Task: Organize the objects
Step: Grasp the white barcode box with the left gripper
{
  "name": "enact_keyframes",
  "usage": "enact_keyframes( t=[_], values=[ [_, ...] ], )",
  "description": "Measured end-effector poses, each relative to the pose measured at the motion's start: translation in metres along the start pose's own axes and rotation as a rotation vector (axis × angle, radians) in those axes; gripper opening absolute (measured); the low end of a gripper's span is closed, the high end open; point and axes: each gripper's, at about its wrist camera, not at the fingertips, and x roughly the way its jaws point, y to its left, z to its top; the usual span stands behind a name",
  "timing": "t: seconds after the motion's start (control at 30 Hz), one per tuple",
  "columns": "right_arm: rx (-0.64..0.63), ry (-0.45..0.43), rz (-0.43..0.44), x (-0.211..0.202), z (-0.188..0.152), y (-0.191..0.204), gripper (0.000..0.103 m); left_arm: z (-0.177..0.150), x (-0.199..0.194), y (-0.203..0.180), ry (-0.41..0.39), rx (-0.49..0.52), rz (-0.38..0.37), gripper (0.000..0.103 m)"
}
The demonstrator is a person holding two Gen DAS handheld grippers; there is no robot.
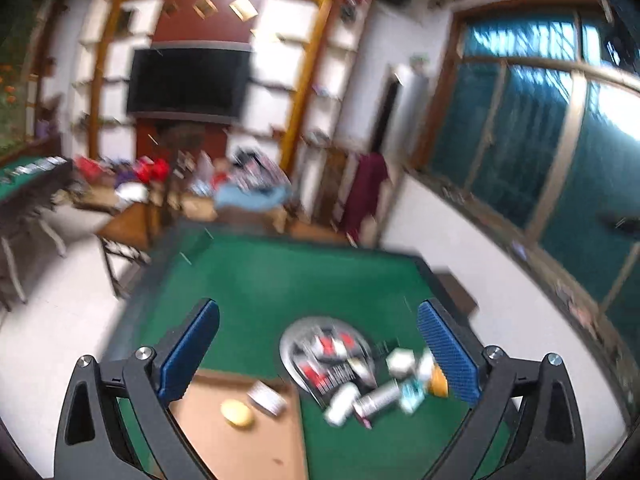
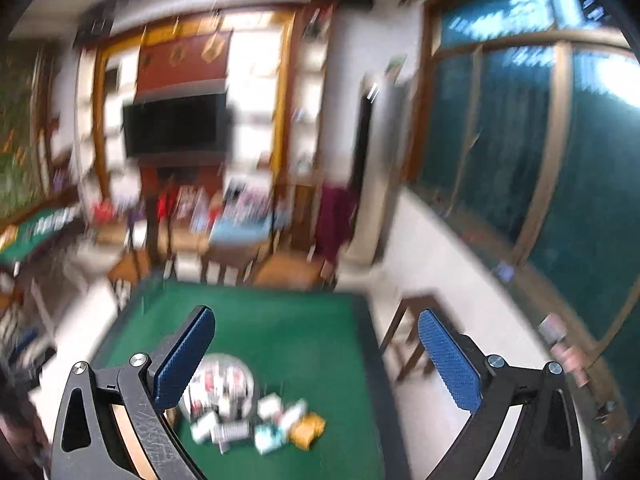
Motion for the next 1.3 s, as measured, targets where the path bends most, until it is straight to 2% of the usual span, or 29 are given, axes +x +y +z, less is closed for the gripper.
enact_keyframes(
  t=[0.03, 0.13, 0.17, 0.23, 0.3, 0.37, 0.47, 0.6, 0.7, 0.77, 0.83, 0.87, 0.93, 1.0, 1.1, 1.3],
  values=[
    [0.012, 0.028, 0.025, 0.027, -0.028, -0.001, 0.103, -0.019, 0.009, -0.006, 0.018, 0.008, -0.016, 0.099],
    [0.045, 0.078, 0.100, 0.099, -0.121, -0.003, 0.103, -0.074, 0.073, -0.035, 0.109, 0.056, -0.087, 0.099],
    [0.058, 0.078, 0.115, 0.114, -0.138, -0.003, 0.103, -0.093, 0.089, -0.046, 0.138, 0.073, -0.093, 0.099],
    [0.084, 0.099, 0.136, 0.149, -0.169, -0.008, 0.103, -0.124, 0.123, -0.063, 0.209, 0.123, -0.091, 0.091],
    [0.134, 0.142, 0.163, 0.180, -0.197, -0.017, 0.103, -0.150, 0.153, -0.080, 0.274, 0.201, -0.084, 0.076],
    [0.202, 0.182, 0.196, 0.200, -0.222, -0.026, 0.103, -0.166, 0.172, -0.097, 0.305, 0.292, -0.065, 0.070],
    [0.271, 0.204, 0.200, 0.220, -0.247, -0.043, 0.103, -0.179, 0.193, -0.111, 0.321, 0.398, -0.055, 0.070],
    [0.311, 0.239, 0.205, 0.234, -0.265, -0.054, 0.103, -0.186, 0.217, -0.121, 0.352, 0.488, -0.027, 0.070],
    [0.324, 0.253, 0.217, 0.238, -0.272, -0.058, 0.103, -0.190, 0.231, -0.123, 0.374, 0.516, -0.006, 0.070],
    [0.327, 0.259, 0.221, 0.239, -0.274, -0.059, 0.103, -0.192, 0.237, -0.124, 0.394, 0.523, -0.018, 0.070],
    [0.331, 0.265, 0.225, 0.241, -0.276, -0.060, 0.103, -0.200, 0.244, -0.128, 0.435, 0.536, -0.042, 0.061],
    [0.335, 0.268, 0.226, 0.241, -0.276, -0.060, 0.103, -0.203, 0.245, -0.130, 0.453, 0.542, -0.055, 0.051],
    [0.336, 0.271, 0.222, 0.241, -0.277, -0.059, 0.103, -0.208, 0.241, -0.134, 0.448, 0.561, -0.060, 0.041],
    [0.330, 0.270, 0.213, 0.241, -0.278, -0.057, 0.103, -0.205, 0.234, -0.133, 0.452, 0.511, -0.108, 0.026],
    [0.325, 0.272, 0.209, 0.239, -0.279, -0.054, 0.103, -0.198, 0.217, -0.128, 0.423, 0.449, -0.129, 0.026],
    [0.359, 0.290, 0.222, 0.237, -0.275, -0.053, 0.103, -0.181, 0.149, -0.101, 0.324, 0.297, -0.172, 0.026]
  ],
)
